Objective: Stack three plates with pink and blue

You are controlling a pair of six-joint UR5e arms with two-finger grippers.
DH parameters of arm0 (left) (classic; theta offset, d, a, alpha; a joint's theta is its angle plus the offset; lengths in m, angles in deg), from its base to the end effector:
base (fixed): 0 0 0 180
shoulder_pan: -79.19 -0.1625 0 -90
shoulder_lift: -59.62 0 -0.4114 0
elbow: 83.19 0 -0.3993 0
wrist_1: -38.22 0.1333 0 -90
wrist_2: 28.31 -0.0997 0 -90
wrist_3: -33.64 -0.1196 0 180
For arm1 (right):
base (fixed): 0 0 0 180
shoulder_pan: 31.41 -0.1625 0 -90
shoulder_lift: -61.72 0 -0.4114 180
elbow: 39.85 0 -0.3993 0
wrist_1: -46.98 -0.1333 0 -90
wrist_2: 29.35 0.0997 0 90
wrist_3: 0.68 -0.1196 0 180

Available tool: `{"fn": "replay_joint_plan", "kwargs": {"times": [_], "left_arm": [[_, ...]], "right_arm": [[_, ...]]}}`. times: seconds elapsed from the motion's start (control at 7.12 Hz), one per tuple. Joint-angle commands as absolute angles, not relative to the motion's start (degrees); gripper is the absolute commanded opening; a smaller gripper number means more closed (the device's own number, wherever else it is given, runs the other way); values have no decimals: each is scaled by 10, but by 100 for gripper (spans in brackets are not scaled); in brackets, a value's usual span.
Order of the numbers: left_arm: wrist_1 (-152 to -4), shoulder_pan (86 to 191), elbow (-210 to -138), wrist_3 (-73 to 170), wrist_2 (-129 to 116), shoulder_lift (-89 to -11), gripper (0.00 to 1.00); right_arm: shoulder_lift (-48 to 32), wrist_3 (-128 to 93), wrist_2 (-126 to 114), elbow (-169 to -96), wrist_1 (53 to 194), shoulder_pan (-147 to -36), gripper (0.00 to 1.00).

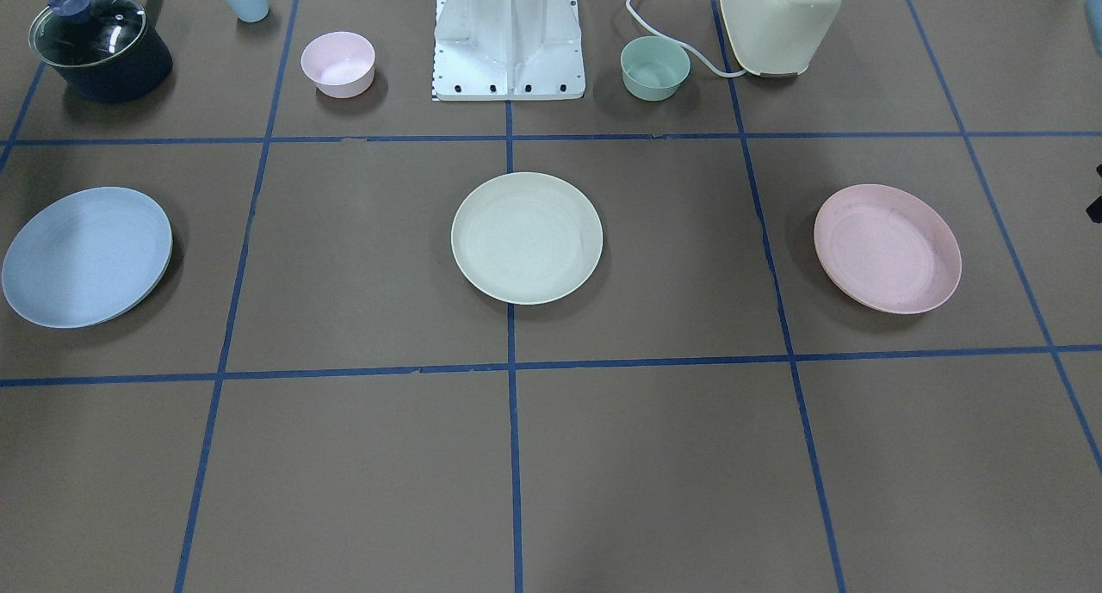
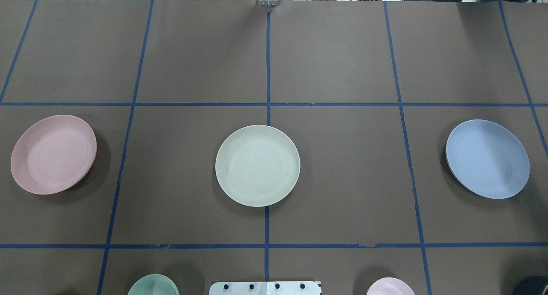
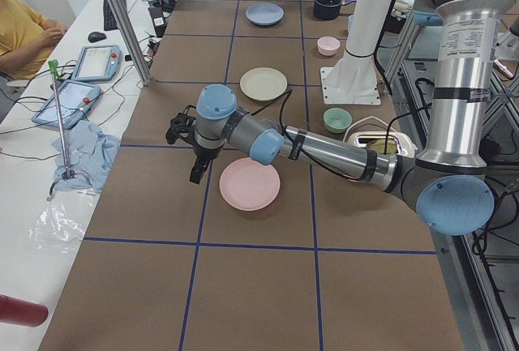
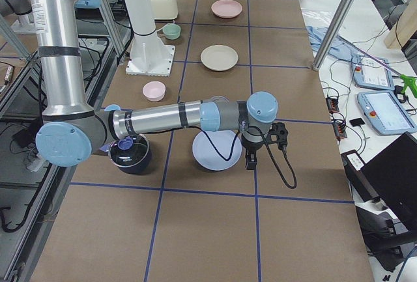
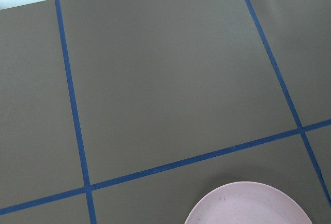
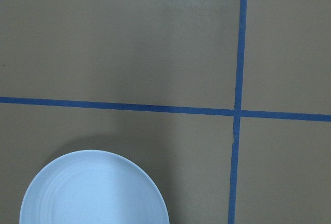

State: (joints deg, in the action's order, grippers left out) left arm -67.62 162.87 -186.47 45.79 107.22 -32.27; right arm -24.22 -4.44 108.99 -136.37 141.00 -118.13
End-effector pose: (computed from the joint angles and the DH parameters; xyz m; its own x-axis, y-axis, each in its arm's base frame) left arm 0.0104 -0.5296 0.4896 0.6610 0.2533 -0.7064 0.0458 0.9259 0.3749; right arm 0.0136 -0.5314 0.5671 0.6610 -0.0579 0.7481 0.0135 0.9978 0.0653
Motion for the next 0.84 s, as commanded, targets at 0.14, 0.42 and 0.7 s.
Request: {"fn": "replay_joint_plan", "kwargs": {"times": [0.14,0.42,0.7], "left_arm": [[-675,1629,-1858,458,1070,-322,99],[-678,1629,-1852,456,1068,-322,99],[-678,1629,-1852,458,1068,-321,99]], "right_arm": [[-291,-82,1091,-1362,1280,-1163,100],[-300,-97,1091,-1362,1275,-1153,100],[-300,-121,1088,-1361,1274,-1127,100]]}}
